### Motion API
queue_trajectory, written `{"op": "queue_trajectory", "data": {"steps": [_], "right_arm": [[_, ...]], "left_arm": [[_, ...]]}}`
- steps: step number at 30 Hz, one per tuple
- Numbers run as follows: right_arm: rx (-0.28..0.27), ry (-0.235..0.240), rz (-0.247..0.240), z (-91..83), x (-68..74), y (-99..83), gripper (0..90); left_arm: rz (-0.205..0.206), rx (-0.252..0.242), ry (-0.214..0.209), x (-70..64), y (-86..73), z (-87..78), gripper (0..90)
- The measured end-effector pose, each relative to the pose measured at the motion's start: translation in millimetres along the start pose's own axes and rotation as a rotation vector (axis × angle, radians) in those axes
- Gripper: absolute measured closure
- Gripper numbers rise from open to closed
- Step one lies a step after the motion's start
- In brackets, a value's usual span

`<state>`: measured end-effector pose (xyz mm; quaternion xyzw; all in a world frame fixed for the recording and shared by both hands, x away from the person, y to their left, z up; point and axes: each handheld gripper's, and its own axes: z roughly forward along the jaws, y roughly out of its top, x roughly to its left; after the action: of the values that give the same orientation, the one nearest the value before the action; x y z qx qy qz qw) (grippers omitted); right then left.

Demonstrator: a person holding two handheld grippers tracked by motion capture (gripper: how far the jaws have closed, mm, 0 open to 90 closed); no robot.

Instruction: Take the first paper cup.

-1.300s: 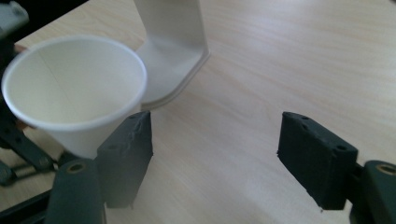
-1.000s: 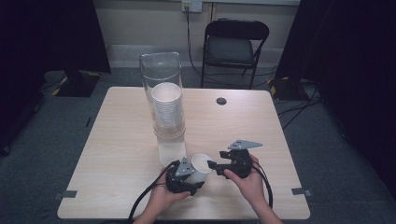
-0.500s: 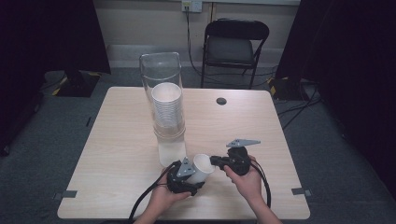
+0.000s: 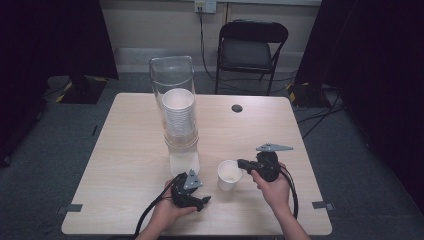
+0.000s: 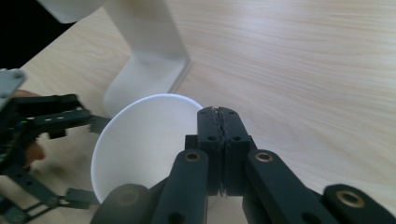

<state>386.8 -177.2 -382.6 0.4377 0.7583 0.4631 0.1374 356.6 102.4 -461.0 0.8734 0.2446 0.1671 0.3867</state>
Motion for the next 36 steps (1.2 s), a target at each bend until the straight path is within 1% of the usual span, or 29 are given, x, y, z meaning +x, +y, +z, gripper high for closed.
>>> {"op": "queue_trajectory", "data": {"steps": [1,2,3,5,8,9,10,11,12,13,14,15,16,17,18,19,21,22,23,24,25,26,27,30,32,33,34,35,36], "right_arm": [[-0.005,-0.003,0.007,-0.7,-2.6,0.0,89.4],[-0.005,-0.009,0.012,-1.2,-4.7,0.1,89.2],[-0.006,-0.019,0.01,-1.2,-6.5,0.0,88.5],[-0.007,-0.035,0.001,-0.5,-8.9,-0.6,83.6],[-0.015,-0.04,0.004,0.8,-11.0,-2.2,67.4],[-0.022,-0.04,-0.002,0.5,-11.5,-2.4,60.6],[-0.031,-0.052,-0.007,-0.1,-11.9,-2.2,50.3],[-0.044,-0.068,-0.017,-1.3,-12.5,-1.6,42.3],[-0.056,-0.074,-0.03,-3.1,-13.9,-1.1,39.5],[-0.055,-0.068,-0.03,-5.2,-15.7,-0.4,36.4],[-0.049,-0.044,-0.027,-8.1,-18.3,0.8,30.4],[-0.061,-0.038,-0.031,-10.1,-19.9,0.8,28.2],[-0.076,-0.053,-0.038,-13.5,-22.0,0.3,25.7],[-0.088,-0.067,-0.047,-16.8,-24.8,-0.4,21.6],[-0.097,-0.068,-0.048,-19.6,-28.0,-1.0,17.9],[-0.096,-0.082,-0.053,-22.0,-31.9,-1.8,16.4],[-0.081,-0.156,-0.074,-24.5,-38.4,-5.2,14.7],[-0.056,-0.21,-0.096,-24.2,-42.4,-8.8,14.7],[-0.053,-0.235,-0.11,-23.1,-44.8,-12.2,14.9],[-0.048,-0.254,-0.125,-20.5,-48.0,-17.4,14.8],[-0.026,-0.257,-0.134,-17.8,-50.7,-22.7,14.7],[-0.002,-0.255,-0.137,-14.0,-53.7,-28.1,14.8],[0.028,-0.254,-0.136,-10.5,-56.6,-32.9,14.8],[0.081,-0.272,-0.161,-2.7,-62.1,-46.2,14.6],[0.101,-0.282,-0.16,0.4,-65.4,-53.0,14.8],[0.108,-0.288,-0.164,1.3,-66.8,-56.0,14.8],[0.109,-0.294,-0.167,2.6,-68.0,-59.2,14.8],[0.118,-0.293,-0.169,4.0,-69.1,-62.1,14.8],[0.143,-0.303,-0.17,6.2,-69.5,-64.0,13.3]], "left_arm": [[-0.021,-0.011,-0.002,0.6,-2.2,-0.7,25.9],[-0.018,-0.008,-0.005,3.1,-4.4,-2.2,25.9],[-0.031,-0.01,0.0,3.9,-6.4,-3.1,25.8],[-0.036,0.0,0.006,6.9,-9.8,-6.4,25.0],[-0.031,0.005,0.009,9.4,-13.4,-10.3,25.0],[-0.043,-0.007,0.01,9.0,-15.0,-10.3,25.0],[-0.049,-0.007,0.005,9.1,-15.8,-11.1,25.0],[-0.036,-0.002,0.008,10.6,-16.8,-12.5,24.9],[-0.065,-0.01,0.01,9.6,-18.1,-12.6,24.8],[-0.072,-0.014,0.01,10.7,-19.5,-13.0,24.1],[-0.065,-0.016,0.008,11.8,-20.3,-13.5,23.4],[-0.064,-0.021,0.011,12.3,-21.2,-14.0,23.5],[-0.067,-0.021,0.013,12.5,-21.9,-14.7,23.5],[-0.048,-0.012,0.014,14.3,-22.6,-15.9,23.4],[-0.055,-0.014,0.011,14.3,-23.4,-16.3,23.4],[-0.047,-0.015,0.014,15.2,-24.1,-16.9,23.3],[-0.059,-0.036,0.015,15.2,-26.2,-16.9,23.3],[-0.049,-0.024,0.018,16.0,-26.4,-18.0,23.3],[-0.075,-0.037,0.016,14.6,-27.0,-17.4,23.2],[-0.061,-0.023,0.017,16.3,-27.4,-18.5,23.0],[-0.067,-0.022,0.02,16.1,-27.4,-18.8,22.8],[-0.055,-0.025,0.021,17.5,-27.6,-18.8,22.5],[-0.07,-0.031,0.022,16.6,-27.8,-18.7,22.4],[-0.061,-0.02,0.028,18.4,-28.4,-20.2,22.1],[-0.081,-0.031,0.029,18.1,-29.1,-19.8,21.9],[-0.074,-0.018,0.033,19.2,-29.2,-20.9,21.9],[-0.083,-0.028,0.031,19.1,-29.5,-20.5,21.9],[-0.078,-0.025,0.035,20.0,-29.8,-21.0,21.8],[-0.067,-0.017,0.039,21.2,-29.8,-22.0,21.8]]}}
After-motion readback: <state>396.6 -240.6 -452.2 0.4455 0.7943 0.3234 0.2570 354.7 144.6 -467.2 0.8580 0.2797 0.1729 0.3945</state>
